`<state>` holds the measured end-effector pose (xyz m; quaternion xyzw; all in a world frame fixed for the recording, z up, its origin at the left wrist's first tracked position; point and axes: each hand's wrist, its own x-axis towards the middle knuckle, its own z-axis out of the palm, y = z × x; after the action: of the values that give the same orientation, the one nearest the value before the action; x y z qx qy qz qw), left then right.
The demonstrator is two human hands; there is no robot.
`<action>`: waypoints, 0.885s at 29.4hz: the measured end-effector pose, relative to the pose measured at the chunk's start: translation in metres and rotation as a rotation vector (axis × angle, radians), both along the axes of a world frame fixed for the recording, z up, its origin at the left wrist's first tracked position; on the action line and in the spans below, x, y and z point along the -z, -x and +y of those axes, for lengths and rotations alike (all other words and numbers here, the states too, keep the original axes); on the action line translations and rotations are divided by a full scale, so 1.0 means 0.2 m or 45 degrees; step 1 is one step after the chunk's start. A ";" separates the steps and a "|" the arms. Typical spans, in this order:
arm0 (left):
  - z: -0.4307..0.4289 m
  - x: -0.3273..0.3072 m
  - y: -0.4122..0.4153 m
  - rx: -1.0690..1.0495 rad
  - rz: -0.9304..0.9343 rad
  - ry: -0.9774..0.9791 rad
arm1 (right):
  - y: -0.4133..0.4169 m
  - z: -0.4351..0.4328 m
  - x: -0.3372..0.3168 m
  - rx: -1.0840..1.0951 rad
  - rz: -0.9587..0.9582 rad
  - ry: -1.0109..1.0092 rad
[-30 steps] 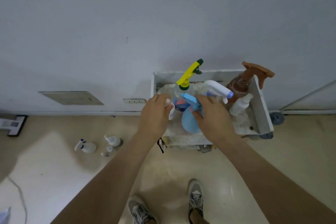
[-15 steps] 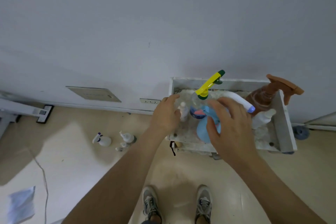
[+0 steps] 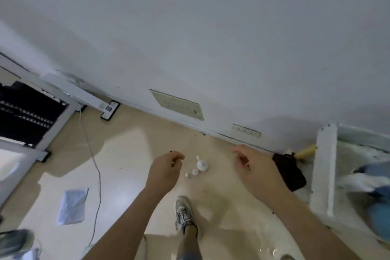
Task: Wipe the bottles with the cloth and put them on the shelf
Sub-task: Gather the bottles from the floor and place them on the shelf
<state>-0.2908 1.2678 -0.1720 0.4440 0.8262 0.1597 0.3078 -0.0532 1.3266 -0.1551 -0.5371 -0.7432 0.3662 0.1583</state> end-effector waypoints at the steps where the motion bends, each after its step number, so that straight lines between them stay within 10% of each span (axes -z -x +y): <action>1: 0.01 0.08 0.13 -0.022 -0.009 0.024 | 0.14 0.01 0.11 -0.026 -0.039 0.067; 18: 0.16 2.05 0.81 0.133 -0.123 0.326 | 1.12 0.38 2.16 -0.418 -0.777 0.628; 26: 0.15 3.05 0.64 0.441 0.061 0.606 | 1.11 0.37 2.82 -0.334 -0.563 0.508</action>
<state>-0.4188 1.2985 -0.7811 0.4974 0.7594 -0.1041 0.4062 -0.2750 1.3997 -0.7191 -0.5238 -0.7361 0.3963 -0.1638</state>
